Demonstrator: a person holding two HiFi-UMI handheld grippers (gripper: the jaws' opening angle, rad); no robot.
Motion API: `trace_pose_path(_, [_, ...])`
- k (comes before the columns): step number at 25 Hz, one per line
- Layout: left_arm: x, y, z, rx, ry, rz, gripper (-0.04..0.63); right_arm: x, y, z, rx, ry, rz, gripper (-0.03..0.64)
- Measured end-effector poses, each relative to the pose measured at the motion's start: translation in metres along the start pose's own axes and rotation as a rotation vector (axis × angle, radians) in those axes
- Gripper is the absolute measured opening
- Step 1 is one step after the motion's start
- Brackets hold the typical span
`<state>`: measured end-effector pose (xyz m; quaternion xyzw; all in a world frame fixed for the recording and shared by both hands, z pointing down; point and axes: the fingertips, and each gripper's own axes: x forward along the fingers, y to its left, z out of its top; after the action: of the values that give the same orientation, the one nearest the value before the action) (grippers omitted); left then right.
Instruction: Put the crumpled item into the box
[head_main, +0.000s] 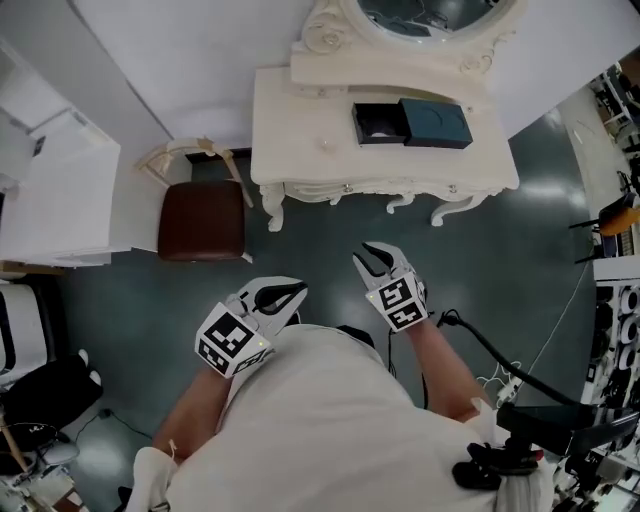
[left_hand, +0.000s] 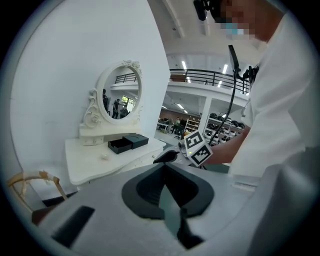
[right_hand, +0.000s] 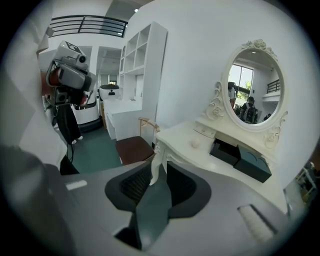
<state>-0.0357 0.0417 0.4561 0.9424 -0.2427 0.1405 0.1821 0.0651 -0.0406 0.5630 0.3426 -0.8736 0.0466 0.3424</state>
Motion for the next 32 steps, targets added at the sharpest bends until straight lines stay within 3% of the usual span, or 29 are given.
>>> trace_pose_path(4, [-0.011, 0.065, 0.004, 0.019, 0.029, -0.006, 0.005, 0.065, -0.046, 0.027, 0.002, 0.02, -0.065, 0.121])
trace_pose_path(7, [-0.016, 0.09, 0.011, 0.009, 0.035, 0.009, 0.005, 0.101, -0.077, 0.045, -0.023, 0.041, -0.086, 0.137])
trace_pose_path(14, [-0.016, 0.142, 0.031, -0.061, 0.008, 0.133, 0.003, 0.183, -0.147, 0.07, -0.14, 0.1, -0.077, 0.187])
trace_pose_path(19, [-0.004, 0.171, 0.052, -0.105, -0.018, 0.232, 0.002, 0.241, -0.192, 0.07, -0.231, 0.162, -0.037, 0.222])
trace_pose_path(25, [0.018, 0.194, 0.067, -0.149, -0.021, 0.318, 0.002, 0.297, -0.21, 0.062, -0.306, 0.227, 0.05, 0.259])
trace_pose_path(29, [0.032, 0.204, 0.075, -0.164, -0.015, 0.355, 0.0, 0.316, -0.215, 0.054, -0.333, 0.26, 0.091, 0.249])
trace_pose_path(32, [0.04, 0.212, 0.078, -0.17, -0.005, 0.371, 0.0, 0.323, -0.215, 0.049, -0.33, 0.281, 0.11, 0.196])
